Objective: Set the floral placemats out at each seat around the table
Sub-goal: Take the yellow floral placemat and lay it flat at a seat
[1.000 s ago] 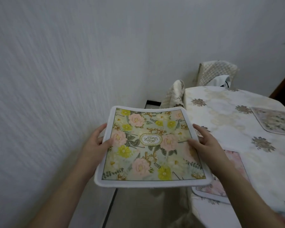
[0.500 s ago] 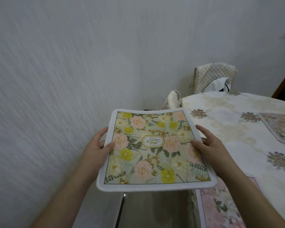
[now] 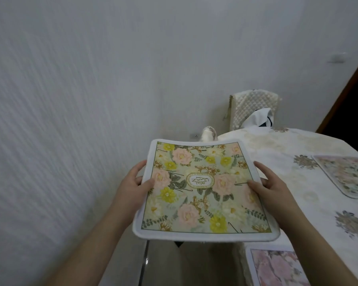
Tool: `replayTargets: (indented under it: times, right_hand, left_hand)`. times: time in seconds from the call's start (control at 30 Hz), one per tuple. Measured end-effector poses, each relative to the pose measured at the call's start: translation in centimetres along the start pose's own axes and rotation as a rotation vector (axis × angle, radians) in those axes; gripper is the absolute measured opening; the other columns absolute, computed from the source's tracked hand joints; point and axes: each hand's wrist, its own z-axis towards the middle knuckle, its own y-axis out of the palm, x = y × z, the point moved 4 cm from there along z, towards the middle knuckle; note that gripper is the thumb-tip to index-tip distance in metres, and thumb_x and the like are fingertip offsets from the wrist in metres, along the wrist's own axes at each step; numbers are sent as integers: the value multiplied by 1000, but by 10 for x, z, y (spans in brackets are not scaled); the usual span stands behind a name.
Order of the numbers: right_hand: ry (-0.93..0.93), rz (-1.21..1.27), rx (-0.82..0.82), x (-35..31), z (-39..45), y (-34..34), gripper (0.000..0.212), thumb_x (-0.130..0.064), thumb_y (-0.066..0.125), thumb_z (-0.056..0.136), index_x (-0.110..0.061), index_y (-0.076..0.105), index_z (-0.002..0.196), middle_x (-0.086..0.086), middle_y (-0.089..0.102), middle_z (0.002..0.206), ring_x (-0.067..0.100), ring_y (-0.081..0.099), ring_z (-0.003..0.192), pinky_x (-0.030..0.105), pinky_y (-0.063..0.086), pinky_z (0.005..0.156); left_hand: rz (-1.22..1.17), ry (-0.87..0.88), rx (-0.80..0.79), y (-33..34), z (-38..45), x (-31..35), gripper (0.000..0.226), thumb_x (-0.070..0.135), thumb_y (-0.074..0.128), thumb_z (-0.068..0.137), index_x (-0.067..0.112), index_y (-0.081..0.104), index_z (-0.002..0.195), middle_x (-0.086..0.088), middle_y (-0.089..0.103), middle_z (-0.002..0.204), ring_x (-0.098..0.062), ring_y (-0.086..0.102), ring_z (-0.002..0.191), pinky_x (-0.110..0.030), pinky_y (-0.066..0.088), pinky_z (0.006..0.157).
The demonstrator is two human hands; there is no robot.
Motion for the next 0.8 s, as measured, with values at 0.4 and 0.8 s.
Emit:
replayTargets:
  times: [0.4, 0.8]
  right_hand:
    - [52, 11, 155, -3, 66, -13, 54, -19, 60, 98, -52, 41, 136, -5, 77, 98, 23, 76, 83, 45, 61, 70]
    - [159, 41, 250, 42, 154, -71, 52, -18, 59, 98, -46, 42, 139, -3, 77, 97, 24, 76, 81, 37, 60, 59]
  left_hand:
    - [33, 18, -176, 35, 123, 16, 48, 12, 59, 95, 40, 46, 133, 0, 78, 93, -26, 77, 78, -42, 62, 58]
    - [22, -53, -310, 132, 237, -10, 40, 21, 56, 101, 44, 44, 131, 1, 79, 89, -22, 77, 78, -32, 60, 54]
